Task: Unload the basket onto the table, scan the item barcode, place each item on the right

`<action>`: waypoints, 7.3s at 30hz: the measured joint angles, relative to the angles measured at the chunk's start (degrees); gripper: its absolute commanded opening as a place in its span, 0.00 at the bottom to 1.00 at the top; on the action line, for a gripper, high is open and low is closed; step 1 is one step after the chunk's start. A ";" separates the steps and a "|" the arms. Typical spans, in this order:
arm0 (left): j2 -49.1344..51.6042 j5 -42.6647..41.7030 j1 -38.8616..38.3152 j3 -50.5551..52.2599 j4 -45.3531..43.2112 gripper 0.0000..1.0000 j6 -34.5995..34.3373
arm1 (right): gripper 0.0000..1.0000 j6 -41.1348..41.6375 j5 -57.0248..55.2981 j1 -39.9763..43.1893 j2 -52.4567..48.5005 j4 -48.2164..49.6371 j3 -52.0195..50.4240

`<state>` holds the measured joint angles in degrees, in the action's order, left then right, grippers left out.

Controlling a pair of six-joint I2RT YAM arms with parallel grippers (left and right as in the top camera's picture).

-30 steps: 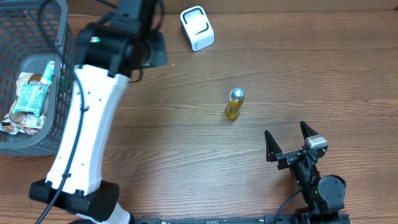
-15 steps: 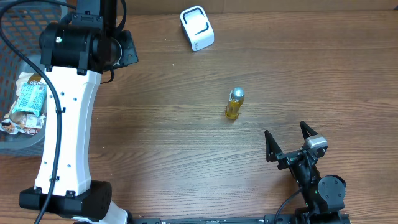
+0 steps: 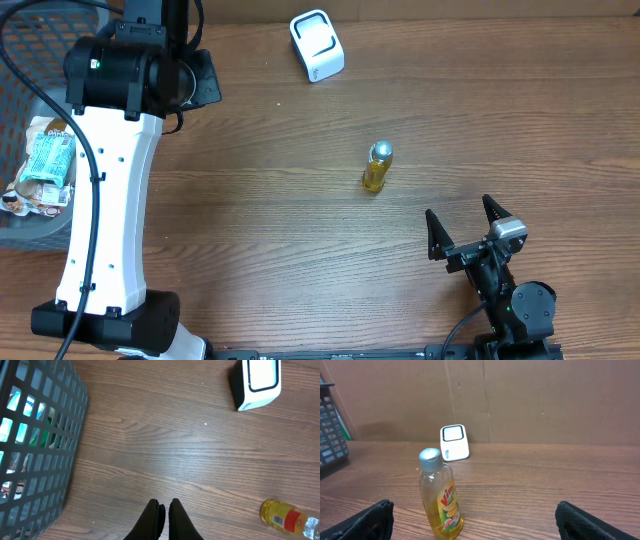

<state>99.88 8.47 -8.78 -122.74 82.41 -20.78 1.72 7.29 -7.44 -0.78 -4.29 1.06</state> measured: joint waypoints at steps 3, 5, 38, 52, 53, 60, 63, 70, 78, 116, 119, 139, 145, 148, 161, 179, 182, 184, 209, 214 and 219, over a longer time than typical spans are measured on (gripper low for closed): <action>0.00 0.24 0.00 0.00 0.13 0.05 0.02 | 1.00 -0.02 0.02 0.00 0.00 0.00 0.00; 0.00 0.37 0.00 0.00 0.13 0.05 0.00 | 1.00 0.00 0.02 0.00 -0.02 0.00 0.00; 0.00 4.17 0.04 0.00 0.33 0.07 0.02 | 1.00 -0.02 0.00 0.00 -0.02 0.04 0.00; 0.00 4.31 5.31 0.00 0.11 0.07 0.02 | 1.00 0.00 0.00 0.00 -0.02 0.02 0.00; 0.00 4.33 5.95 0.00 0.09 0.07 0.02 | 1.00 0.00 0.02 0.00 -0.02 0.02 0.00; 0.00 4.44 8.79 0.00 -1.25 0.07 -0.02 | 1.00 -0.02 0.00 0.00 -0.02 0.02 0.00; 0.00 4.44 9.73 0.00 -1.77 0.07 -0.02 | 1.00 -0.02 0.00 0.00 -0.02 -0.02 0.00; 0.00 4.44 11.91 0.00 -3.08 0.06 -0.04 | 1.00 0.00 0.02 0.00 -0.02 0.00 0.00; 0.00 4.46 15.34 0.00 -5.18 0.06 -0.09 | 1.00 0.00 0.02 0.00 -0.02 0.02 0.00; 14.34 -6.93 36.26 -0.17 -10.38 1.00 13.57 | 1.00 0.00 0.00 0.00 0.00 0.00 0.00; 17.22 -7.72 36.50 -0.17 -10.56 1.00 15.56 | 1.00 0.00 0.00 0.00 -0.02 0.02 0.00; 30.18 -11.96 36.63 -0.20 -11.98 0.89 23.69 | 1.00 -0.02 0.02 0.00 -0.02 0.02 0.00; 31.89 -12.68 36.63 -0.20 -11.69 0.73 24.17 | 1.00 -0.02 0.00 0.00 0.00 0.02 0.00; 32.28 -12.79 36.63 -0.20 -11.50 0.64 24.22 | 1.00 0.00 0.02 0.00 0.00 0.00 0.00; 32.30 -12.79 36.61 -0.22 -10.62 0.72 24.37 | 1.00 0.00 0.02 0.00 -0.02 0.00 0.00; 32.33 -12.76 36.61 0.35 -11.10 0.56 24.48 | 1.00 -0.02 0.00 0.00 0.00 0.00 0.00; 32.33 -12.76 36.61 0.35 -11.10 0.52 24.33 | 1.00 0.00 0.00 0.00 0.00 0.02 0.00; 32.33 -12.74 36.61 0.35 -11.02 0.49 24.09 | 1.00 -0.02 0.02 0.00 0.00 -0.02 0.00; 10.29 -11.76 36.54 -15.23 -5.55 0.41 9.35 | 1.00 -0.02 0.02 0.00 0.00 0.00 0.00; 4.11 -16.59 35.30 -15.43 -1.86 0.39 7.61 | 1.00 0.00 0.02 0.00 0.00 -0.02 0.00; 1.79 -19.21 28.85 -15.43 2.67 0.39 7.21 | 1.00 0.02 0.00 0.00 -0.02 0.00 0.00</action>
<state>101.67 -10.74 20.08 -138.17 85.08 -13.56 1.74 7.29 -7.44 -0.80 -4.29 1.06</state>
